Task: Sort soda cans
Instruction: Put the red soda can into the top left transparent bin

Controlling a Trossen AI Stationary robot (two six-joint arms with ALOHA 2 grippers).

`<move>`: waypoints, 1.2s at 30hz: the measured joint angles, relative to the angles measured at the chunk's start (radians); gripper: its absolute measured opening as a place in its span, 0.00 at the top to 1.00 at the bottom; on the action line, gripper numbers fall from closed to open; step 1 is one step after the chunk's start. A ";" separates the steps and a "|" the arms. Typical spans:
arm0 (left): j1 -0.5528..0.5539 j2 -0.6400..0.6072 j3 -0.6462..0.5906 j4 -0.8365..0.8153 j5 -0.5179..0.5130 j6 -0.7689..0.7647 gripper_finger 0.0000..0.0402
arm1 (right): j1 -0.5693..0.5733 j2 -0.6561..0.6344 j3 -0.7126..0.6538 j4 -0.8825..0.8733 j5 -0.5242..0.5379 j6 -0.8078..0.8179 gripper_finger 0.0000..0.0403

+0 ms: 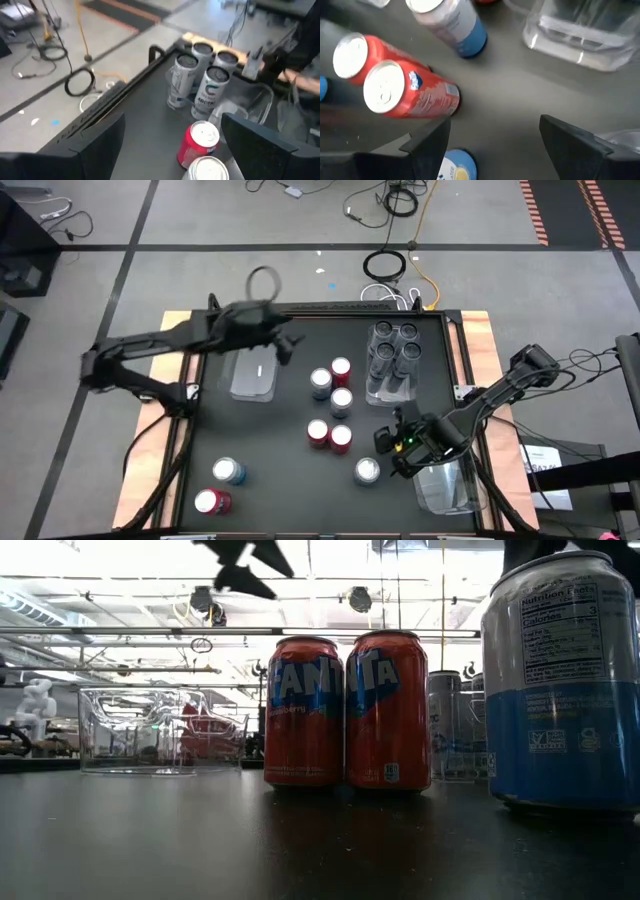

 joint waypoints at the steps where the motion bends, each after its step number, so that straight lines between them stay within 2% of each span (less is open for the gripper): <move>1: 0.011 0.050 0.062 -0.043 0.010 0.002 0.15 | 0.000 0.000 -0.010 0.017 -0.005 -0.005 0.26; 3: 0.028 0.147 0.177 -0.119 0.045 0.025 0.15 | 0.002 0.000 -0.025 0.034 -0.007 -0.006 0.26; 8: 0.040 0.361 0.406 -0.269 0.211 0.057 0.15 | 0.016 0.000 -0.032 0.038 -0.007 -0.019 0.26; 12: 0.023 0.505 0.524 -0.351 0.278 0.131 0.15 | 0.030 0.000 -0.032 0.031 -0.007 -0.037 0.26; 15: 0.005 0.588 0.584 -0.408 0.293 0.165 0.15 | 0.037 0.000 -0.032 0.028 -0.008 -0.058 0.26; 19: -0.009 0.663 0.617 -0.435 0.311 0.213 0.15 | 0.042 0.000 -0.032 0.025 -0.008 -0.089 0.26; 30: -0.007 0.785 0.617 -0.388 0.334 0.182 0.15 | 0.072 -0.042 -0.032 -0.073 -0.058 -0.073 0.26; 36: -0.008 0.817 0.617 -0.356 0.280 0.182 0.15 | 0.081 -0.055 -0.032 -0.088 -0.057 -0.053 0.26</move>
